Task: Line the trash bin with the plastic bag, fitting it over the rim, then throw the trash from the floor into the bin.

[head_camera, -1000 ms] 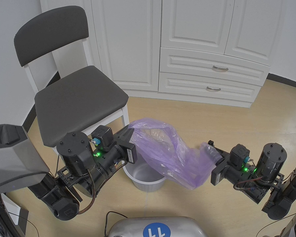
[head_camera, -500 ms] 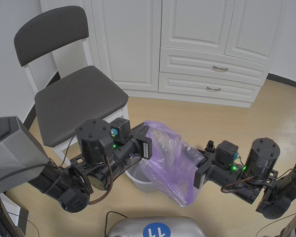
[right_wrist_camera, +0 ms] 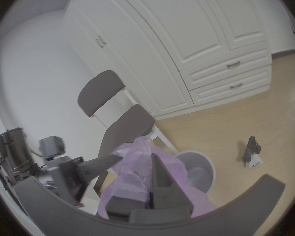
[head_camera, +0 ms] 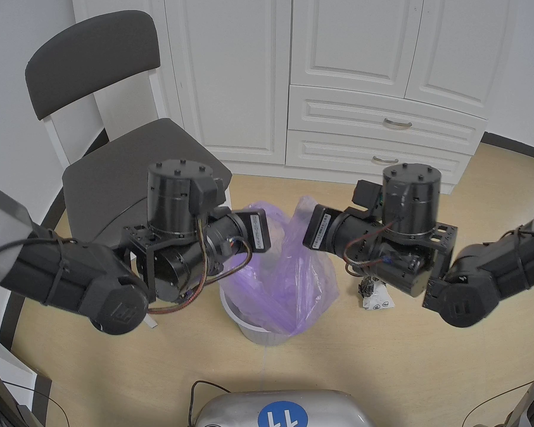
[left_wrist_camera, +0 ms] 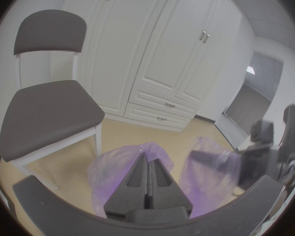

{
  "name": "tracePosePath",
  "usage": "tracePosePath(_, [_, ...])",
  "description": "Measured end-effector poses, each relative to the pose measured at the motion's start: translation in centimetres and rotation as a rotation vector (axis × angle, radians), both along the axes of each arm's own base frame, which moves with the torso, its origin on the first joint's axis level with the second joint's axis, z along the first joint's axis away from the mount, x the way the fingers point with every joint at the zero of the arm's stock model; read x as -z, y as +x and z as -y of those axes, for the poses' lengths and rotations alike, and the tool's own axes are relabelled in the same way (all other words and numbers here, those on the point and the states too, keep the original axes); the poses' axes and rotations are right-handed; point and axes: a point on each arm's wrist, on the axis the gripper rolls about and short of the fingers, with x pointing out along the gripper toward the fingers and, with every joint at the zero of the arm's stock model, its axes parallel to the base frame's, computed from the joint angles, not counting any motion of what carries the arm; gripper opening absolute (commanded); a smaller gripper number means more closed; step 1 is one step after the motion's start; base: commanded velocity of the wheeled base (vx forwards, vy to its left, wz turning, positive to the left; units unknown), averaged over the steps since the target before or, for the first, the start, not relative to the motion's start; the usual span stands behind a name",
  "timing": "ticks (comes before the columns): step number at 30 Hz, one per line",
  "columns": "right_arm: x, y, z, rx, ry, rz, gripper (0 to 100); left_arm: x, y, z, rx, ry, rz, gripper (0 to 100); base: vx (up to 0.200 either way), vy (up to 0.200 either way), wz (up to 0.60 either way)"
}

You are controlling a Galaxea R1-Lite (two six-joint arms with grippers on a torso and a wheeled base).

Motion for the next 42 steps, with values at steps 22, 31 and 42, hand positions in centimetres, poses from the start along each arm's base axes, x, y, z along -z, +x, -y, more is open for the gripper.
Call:
tracePosePath(22, [5.8,7.5,-0.6,0.133,-0.006,-0.072,0,2.0,4.9,0.8,-0.121,-0.087,-0.035,0,0.0,0.0,0.0])
tracePosePath(31, [7.5,7.8,-0.8,0.131,-0.042,-0.104,0,3.6,5.4,1.2,-0.121,-0.064,-0.062,0,0.0,0.0,0.0])
tracePosePath(42, [8.8,7.6,-0.5,0.121,-0.118,-0.123,0,6.2,6.1,2.2,-0.115,-0.027,-0.107,0,0.0,0.0,0.0])
